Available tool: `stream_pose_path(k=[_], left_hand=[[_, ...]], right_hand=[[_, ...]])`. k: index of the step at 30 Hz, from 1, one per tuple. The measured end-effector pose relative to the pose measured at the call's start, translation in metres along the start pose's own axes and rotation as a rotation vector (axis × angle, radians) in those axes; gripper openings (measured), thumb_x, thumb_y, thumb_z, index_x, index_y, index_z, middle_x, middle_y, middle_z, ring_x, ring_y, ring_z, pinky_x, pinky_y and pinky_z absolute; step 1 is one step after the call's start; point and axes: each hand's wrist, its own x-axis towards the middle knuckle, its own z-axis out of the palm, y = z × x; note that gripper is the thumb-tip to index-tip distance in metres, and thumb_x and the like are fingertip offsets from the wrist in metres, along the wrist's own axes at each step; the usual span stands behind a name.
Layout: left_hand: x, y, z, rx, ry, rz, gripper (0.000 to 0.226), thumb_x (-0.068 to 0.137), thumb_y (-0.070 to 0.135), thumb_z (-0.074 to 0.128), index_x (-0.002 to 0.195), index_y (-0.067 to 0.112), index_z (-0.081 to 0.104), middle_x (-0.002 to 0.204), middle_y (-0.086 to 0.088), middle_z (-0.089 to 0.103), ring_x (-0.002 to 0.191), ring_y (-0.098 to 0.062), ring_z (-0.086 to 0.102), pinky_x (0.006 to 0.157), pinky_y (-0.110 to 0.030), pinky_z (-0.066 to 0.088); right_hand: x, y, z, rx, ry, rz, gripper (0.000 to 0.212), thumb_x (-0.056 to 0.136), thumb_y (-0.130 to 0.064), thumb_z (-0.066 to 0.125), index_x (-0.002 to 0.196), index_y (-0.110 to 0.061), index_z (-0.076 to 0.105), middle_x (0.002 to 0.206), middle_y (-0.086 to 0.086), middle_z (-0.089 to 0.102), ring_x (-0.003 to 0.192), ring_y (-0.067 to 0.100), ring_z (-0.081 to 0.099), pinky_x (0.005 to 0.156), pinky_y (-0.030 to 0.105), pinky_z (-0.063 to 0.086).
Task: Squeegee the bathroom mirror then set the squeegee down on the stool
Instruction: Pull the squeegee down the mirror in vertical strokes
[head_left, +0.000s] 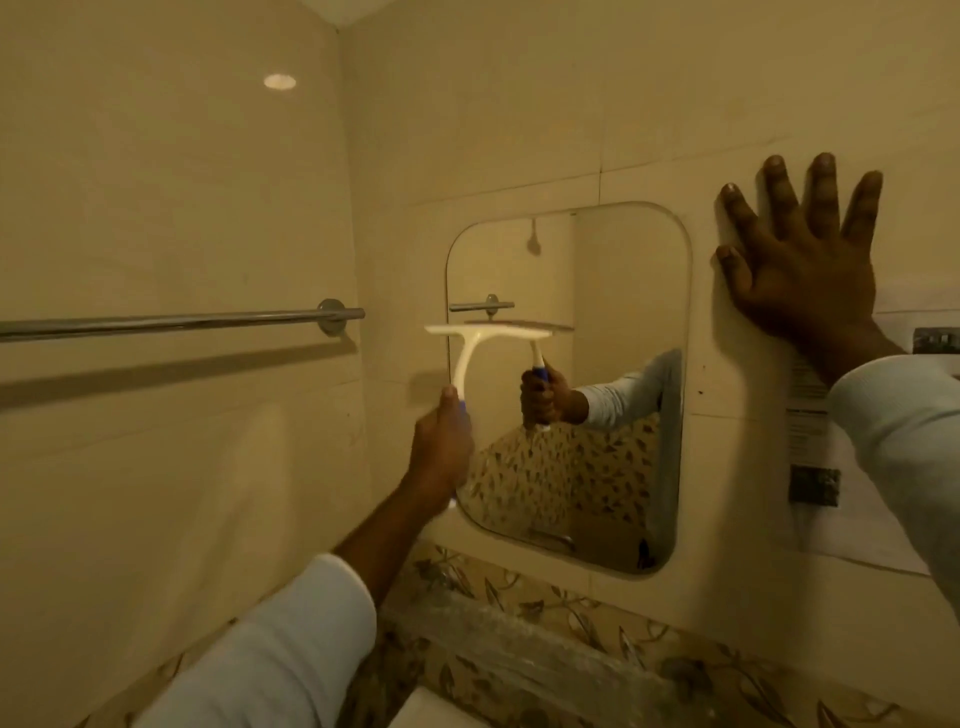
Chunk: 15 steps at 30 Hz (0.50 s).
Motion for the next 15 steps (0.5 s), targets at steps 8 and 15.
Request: stream_pose_path(k=[8,15], left_hand=[[0.058,0.087,0.019,-0.056,-0.053,0.108,0.057,0.099,0.068,0.036,0.091,0.014,0.053,0.055,0.003,0.044,0.041,-0.01,0.031,0.039,-0.022,0.026],[0.082,0.088,0.023,-0.083,-0.116,0.101,0.058,0.097,0.07,0.038,0.09,0.015,0.054,0.054,0.003,0.044,0.04,-0.01,0.032,0.037,-0.022,0.028]], right_hand=[[0.001,0.003,0.006,-0.014,0.027,0.005,0.072,0.107,-0.064,0.018,0.172,-0.035,0.005,0.18,0.006,0.0,0.164,0.042,-0.005,0.126,0.072,-0.003],[0.003,0.007,0.01,-0.024,0.051,-0.007,0.074,0.106,-0.065,0.017,0.172,-0.035,0.003,0.18,0.007,-0.001,0.164,0.042,-0.005,0.127,0.072,-0.002]])
